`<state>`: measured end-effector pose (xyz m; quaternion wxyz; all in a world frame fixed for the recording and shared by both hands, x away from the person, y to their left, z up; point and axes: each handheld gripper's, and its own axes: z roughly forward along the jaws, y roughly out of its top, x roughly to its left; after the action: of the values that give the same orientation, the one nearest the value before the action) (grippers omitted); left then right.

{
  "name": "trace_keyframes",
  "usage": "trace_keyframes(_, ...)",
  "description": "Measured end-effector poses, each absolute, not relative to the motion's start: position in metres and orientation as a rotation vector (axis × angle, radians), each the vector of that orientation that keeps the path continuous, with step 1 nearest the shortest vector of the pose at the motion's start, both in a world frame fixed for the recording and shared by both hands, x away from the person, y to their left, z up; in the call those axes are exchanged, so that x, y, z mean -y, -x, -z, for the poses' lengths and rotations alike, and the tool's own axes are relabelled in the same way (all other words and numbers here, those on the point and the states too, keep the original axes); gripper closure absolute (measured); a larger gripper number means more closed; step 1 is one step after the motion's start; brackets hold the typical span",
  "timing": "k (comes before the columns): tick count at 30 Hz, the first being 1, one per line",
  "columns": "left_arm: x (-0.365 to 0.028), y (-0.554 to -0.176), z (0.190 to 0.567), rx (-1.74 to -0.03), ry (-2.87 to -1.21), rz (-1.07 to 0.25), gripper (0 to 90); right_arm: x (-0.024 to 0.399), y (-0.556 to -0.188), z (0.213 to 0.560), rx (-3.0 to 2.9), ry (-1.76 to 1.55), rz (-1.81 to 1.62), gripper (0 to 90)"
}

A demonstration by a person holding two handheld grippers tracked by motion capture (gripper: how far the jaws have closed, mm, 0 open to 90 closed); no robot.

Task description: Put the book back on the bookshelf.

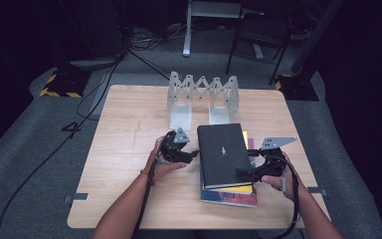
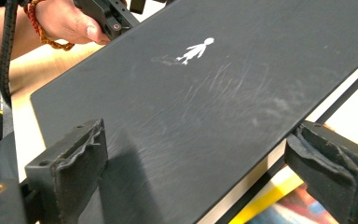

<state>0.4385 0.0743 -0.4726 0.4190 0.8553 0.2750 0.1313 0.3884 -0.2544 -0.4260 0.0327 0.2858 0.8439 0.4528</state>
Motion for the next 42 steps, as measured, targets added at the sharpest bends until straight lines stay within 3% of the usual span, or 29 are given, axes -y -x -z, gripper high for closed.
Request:
trace_keyframes(6, -0.068, -0.443, 0.474, -0.659, -2.167, -0.334, 44.1, 0.255, -0.394, 0.427, -2.591, -0.867, -1.419, 7.1)
trace_keyframes(10, -0.068, -0.446, 0.477, -0.618, -2.148, -0.294, 61.4, 0.255, -0.393, 0.426, -2.586, -0.842, -1.414, 9.2)
trace_keyframes(13, -0.067, -0.45, 0.481, -0.63, -2.124, -0.276, 68.9, 0.258, -0.393, 0.424, -2.567, -0.831, -1.431, 13.4)
trace_keyframes(23, -0.068, -0.462, 0.479, -0.676, -2.106, -0.305, 64.2, 0.256, -0.39, 0.415, -2.533, -0.725, -1.44, 15.0)
trace_keyframes(32, -0.07, -0.463, 0.475, -0.647, -2.033, -0.292, 71.1, 0.258, -0.389, 0.406, -2.475, -0.642, -1.498, 26.2)
trace_keyframes(38, -0.072, -0.463, 0.461, -0.659, -1.961, -0.278, 77.2, 0.259, -0.39, 0.395, -2.482, -0.588, -1.549, 41.1)
trace_keyframes(42, -0.071, -0.464, 0.451, -0.652, -1.947, -0.301, 77.2, 0.258, -0.389, 0.384, -2.494, -0.536, -1.548, 45.6)
